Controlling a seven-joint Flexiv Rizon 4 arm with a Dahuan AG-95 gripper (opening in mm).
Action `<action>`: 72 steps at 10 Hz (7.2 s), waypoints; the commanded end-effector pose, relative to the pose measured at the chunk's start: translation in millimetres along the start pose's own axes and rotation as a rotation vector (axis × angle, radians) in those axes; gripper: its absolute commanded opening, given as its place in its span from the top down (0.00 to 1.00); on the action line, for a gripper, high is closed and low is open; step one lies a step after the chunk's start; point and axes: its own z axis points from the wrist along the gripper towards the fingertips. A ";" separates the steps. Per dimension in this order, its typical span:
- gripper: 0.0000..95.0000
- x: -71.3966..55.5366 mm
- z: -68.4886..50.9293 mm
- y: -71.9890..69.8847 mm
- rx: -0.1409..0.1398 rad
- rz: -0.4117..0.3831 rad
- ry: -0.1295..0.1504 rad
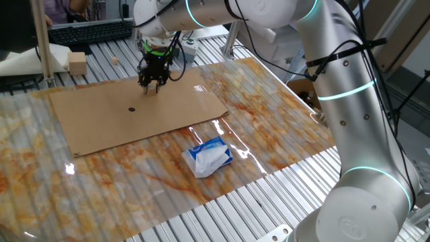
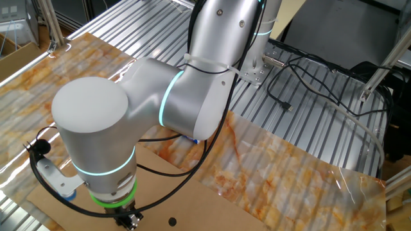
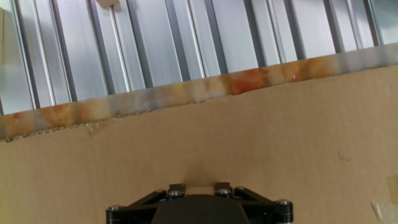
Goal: Grab the block and place it at the designated location
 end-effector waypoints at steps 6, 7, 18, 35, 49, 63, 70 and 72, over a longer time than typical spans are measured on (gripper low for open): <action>1.00 5.8 -1.4 1.8 -0.001 -0.010 -0.004; 1.00 6.9 -2.7 2.9 0.000 -0.011 -0.005; 1.00 17.4 -15.3 13.2 0.009 -0.011 0.002; 1.00 23.8 -21.8 18.7 0.017 -0.024 0.011; 1.00 23.8 -21.8 18.7 -0.009 -0.259 0.001; 1.00 28.0 -24.5 28.5 0.006 -0.291 -0.019; 1.00 50.1 -34.9 64.5 0.012 -0.239 -0.007; 1.00 55.3 -33.7 68.7 0.014 -0.233 -0.008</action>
